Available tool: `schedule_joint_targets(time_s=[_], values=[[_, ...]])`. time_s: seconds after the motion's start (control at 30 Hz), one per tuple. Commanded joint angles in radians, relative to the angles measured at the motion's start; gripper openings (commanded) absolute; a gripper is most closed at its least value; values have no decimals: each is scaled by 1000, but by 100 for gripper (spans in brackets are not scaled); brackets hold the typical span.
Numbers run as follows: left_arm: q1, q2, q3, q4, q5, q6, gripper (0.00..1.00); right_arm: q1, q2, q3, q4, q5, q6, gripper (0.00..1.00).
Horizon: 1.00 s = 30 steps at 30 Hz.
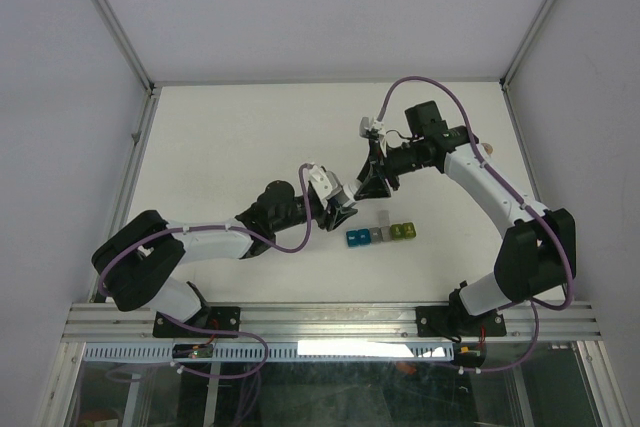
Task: Sort the pills into containers
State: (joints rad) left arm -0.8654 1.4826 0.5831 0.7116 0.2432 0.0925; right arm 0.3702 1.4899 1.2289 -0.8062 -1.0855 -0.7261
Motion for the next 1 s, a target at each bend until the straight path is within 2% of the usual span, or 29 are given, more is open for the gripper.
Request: schedule_joint_targets(time_s=[0.0,0.03,0.07,0.13,0.23,0.33,0.47,0.6,0.7,0.97], values=[[-5,-37,18,39,34,9,0,5,3,14,-21,-48,-26,35],[-4,-41,11,36,36,21,0,1,3,18,-27,-61,-27,54],[-4,-44,5,34,37,28,0,-5,3,22,-37,-81,-25,65],[-4,-46,-9,24,35,48,0,-30,-2,29,-39,-126,-5,81],[-4,-45,-14,-22,27,89,0,-78,-18,26,-6,-203,85,98],[-5,-80,-6,-77,10,121,0,-109,-42,-18,86,-250,221,99],[-5,-103,-7,-95,2,143,0,-108,-88,-134,257,-174,398,99],[-5,-90,8,-108,9,144,0,-81,-64,-118,214,-91,394,97],[-6,-75,22,-122,13,143,0,-44,-42,-82,169,-55,381,91],[-7,-73,35,-135,21,139,0,1,-27,-67,179,-22,406,74]])
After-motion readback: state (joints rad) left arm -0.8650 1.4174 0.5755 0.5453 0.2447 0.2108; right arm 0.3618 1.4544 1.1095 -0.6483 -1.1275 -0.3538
